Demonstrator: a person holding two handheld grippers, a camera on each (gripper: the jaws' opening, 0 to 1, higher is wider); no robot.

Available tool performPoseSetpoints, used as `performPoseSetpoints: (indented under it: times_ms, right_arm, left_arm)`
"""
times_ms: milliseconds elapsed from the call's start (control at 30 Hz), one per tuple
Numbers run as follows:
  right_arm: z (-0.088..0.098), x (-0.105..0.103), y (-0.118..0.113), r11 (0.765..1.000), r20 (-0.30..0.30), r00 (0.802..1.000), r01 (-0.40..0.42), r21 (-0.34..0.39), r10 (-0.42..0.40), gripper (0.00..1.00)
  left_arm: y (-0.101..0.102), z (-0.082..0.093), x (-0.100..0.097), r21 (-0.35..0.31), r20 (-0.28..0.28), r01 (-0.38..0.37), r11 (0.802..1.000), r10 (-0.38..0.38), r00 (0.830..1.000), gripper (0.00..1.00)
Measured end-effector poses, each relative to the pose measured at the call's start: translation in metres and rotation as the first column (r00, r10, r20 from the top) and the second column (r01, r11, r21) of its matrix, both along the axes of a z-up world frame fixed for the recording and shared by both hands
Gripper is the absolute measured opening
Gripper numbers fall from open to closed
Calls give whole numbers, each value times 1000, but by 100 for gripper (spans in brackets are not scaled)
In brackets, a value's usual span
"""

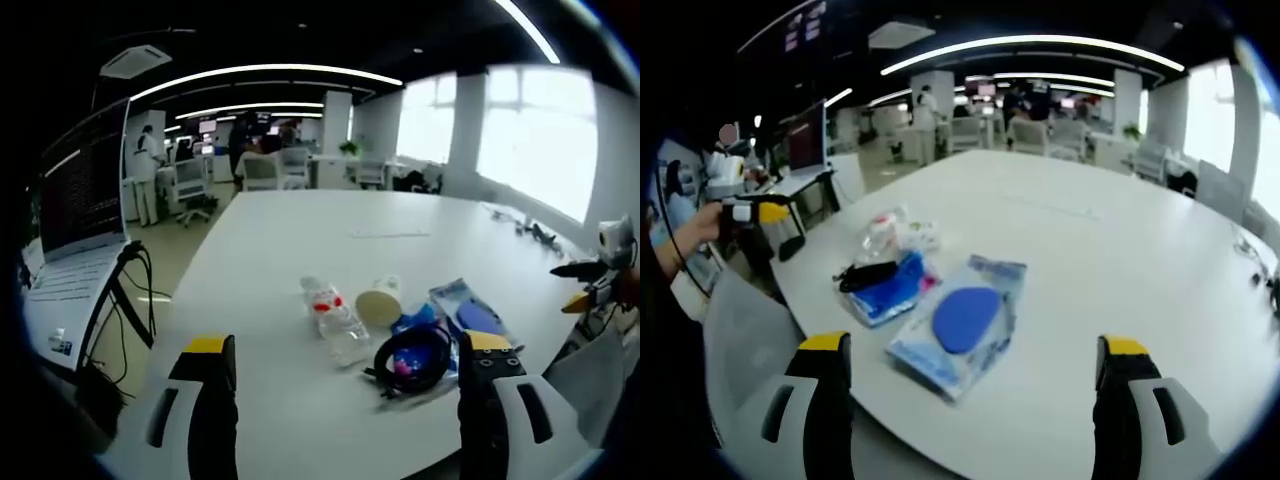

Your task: Arrange the tabletop items into an orderly group along one side of the table until the central work area is clear of visible clutter.

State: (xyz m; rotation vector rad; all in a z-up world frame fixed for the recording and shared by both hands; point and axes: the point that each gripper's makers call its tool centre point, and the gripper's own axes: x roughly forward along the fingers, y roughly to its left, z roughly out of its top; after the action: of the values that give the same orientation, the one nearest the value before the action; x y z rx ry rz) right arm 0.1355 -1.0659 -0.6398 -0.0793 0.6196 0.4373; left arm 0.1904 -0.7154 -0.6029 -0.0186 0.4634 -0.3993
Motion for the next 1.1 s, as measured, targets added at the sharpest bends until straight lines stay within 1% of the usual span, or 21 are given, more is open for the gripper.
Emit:
performPoseSetpoints:
  times_ms: [133, 200, 300, 400, 467, 500, 600, 700, 833, 900, 1000, 1100]
  right_arm:
    - [-2, 2, 2, 1000, 7, 1000, -6, 5, 6, 100]
    - [-3, 3, 3, 1000, 1, 1000, -8, 4, 8, 100]
    - [-4, 3, 4, 1000, -1, 1000, -11, 2, 11, 100]
    - [-4, 3, 4, 1000, 1, 1000, -15, 3, 15, 100]
    - [-3, 4, 6, 1000, 8, 1000, -23, 6, 23, 100]
    - [-2, 4, 6, 1000, 5, 1000, -22, 5, 22, 100]
    - [-1, 5, 6, 1000, 6, 1000, -25, 1, 25, 100]
    - [4, 7, 9, 999, 14, 999, -34, 25, 34, 100]
    - [7, 10, 8, 999, 22, 999, -34, 16, 34, 100]
    - [12, 12, 10, 998, 30, 999, -33, 49, 32, 100]
    - [15, 13, 13, 997, 38, 999, -33, 72, 30, 100]
    - [16, 14, 13, 997, 39, 999, -33, 70, 31, 100]
  left_arm:
    - [1, 1, 1, 1, 8, -5, 1000, 5, 1000, 89]
    - [2, 0, 0, 6, 2, -6, 1000, 6, 1000, 89]
    - [3, -1, 0, 39, 5, -3, 999, 3, 1000, 90]
    - [3, -3, -1, 42, -4, -2, 999, 2, 1000, 88]
    - [5, -2, 2, 59, 17, -7, 998, 6, 1000, 87]
    - [6, -2, 2, 66, 17, -10, 998, 9, 1000, 88]
    - [6, -4, 3, 61, 7, -10, 998, 10, 1000, 87]
    - [6, -5, 2, 64, 3, -7, 998, 7, 1000, 87]
    - [5, -5, 2, 59, 0, -6, 998, 6, 1000, 87]
    - [3, -3, 2, 56, 1, -1, 998, 1, 1000, 87]
    - [4, -2, 2, 63, 6, -1, 998, 1, 1000, 88]
    - [6, -1, 4, 51, 10, -18, 999, 18, 1000, 88]
